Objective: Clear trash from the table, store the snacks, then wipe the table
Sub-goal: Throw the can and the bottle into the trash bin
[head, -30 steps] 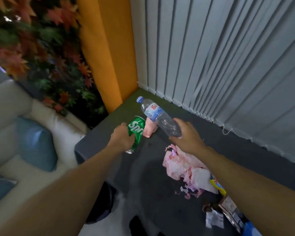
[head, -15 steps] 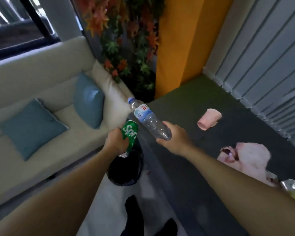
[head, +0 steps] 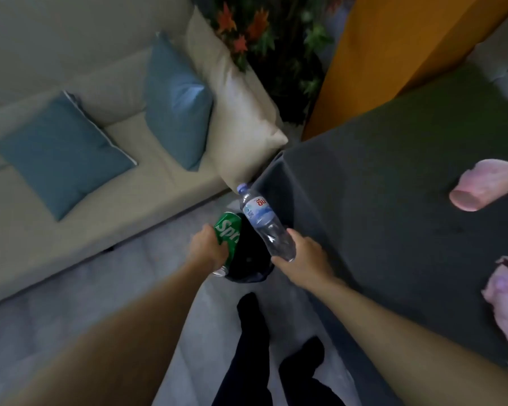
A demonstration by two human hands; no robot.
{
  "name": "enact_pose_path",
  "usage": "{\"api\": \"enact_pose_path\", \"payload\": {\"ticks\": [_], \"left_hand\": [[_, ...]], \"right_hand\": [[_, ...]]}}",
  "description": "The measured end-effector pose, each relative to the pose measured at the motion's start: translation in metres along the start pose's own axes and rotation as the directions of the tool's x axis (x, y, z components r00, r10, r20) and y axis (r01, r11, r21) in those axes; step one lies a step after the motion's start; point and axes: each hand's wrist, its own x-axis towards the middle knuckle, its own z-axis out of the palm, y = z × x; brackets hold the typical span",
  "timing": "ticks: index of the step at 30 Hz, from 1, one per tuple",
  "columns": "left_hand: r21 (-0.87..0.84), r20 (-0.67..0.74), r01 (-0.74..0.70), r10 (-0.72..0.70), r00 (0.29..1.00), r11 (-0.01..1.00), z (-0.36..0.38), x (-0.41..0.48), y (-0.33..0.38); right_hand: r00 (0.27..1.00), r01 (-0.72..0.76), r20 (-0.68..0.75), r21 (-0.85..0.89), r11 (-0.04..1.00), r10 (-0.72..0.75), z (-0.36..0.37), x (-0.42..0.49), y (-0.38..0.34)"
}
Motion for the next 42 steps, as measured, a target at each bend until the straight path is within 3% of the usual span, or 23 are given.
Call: {"api": "enact_pose_path", "payload": {"ticks": [8,14,19,27,42], "left_hand": [[0.007,0.128,0.091,-0.091,0.988,0.996,0.081,0.08,-0.036],[0.02,0.173,0.087,-0.089,0.981,0.996,0.131,0.129,-0.052],[-0.014,0.223,0.032,-0.028,0.974,0.999,0.143,0.156,-0.055],[0.151,0.331,-0.149,0.092,0.939,0.977,0.123,0.148,-0.057],[0.403,0.117,-0.328,0.307,0.944,0.855,-0.03,0.072,0.018]], "right_hand": [[0.973,-0.228,0.039,-0.002,0.974,0.228,0.085,0.063,0.043],[0.953,-0.277,0.101,-0.103,0.956,0.287,0.13,0.118,0.062],[0.949,-0.237,0.179,-0.142,0.961,0.261,0.152,0.145,0.068],[0.96,-0.146,0.208,-0.2,0.969,0.188,0.15,0.139,0.067],[0.99,0.107,0.112,-0.227,0.968,-0.084,0.023,0.075,-0.044]]}}
